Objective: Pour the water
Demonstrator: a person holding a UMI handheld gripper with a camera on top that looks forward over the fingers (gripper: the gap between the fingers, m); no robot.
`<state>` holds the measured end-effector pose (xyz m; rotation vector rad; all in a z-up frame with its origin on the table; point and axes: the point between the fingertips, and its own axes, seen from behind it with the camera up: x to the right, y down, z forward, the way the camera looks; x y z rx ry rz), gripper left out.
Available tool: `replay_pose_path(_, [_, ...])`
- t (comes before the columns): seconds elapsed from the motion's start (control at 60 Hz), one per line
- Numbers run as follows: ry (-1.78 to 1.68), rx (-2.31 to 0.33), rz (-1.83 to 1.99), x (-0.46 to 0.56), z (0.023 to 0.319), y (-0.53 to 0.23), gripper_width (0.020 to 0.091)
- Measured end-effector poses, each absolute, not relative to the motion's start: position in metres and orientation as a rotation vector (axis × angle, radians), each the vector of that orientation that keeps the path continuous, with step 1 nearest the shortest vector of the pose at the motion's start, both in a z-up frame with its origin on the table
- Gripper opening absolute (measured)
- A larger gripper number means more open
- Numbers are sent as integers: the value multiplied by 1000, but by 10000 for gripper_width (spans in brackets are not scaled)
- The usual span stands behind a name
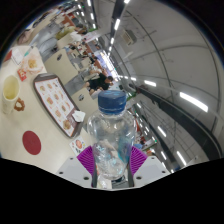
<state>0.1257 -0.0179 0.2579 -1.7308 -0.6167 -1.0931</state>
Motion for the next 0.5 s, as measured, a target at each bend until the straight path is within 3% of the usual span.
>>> replay_pose_path(0.1, [-862,-1627,-1241,55,254,0,406])
replay_pose_path(0.233, [-1225,-1494,-1400,-16,211,17,407])
replay_pose_path(0.283, [-1342,-1440,-1458,-29,191,21,406])
replay_pose_path(0.4, [-1534,-1262,-1614,-49,178,28,404])
replay_pose_path(0.5, [-1579,-1310,-1605,-49,163,25,405])
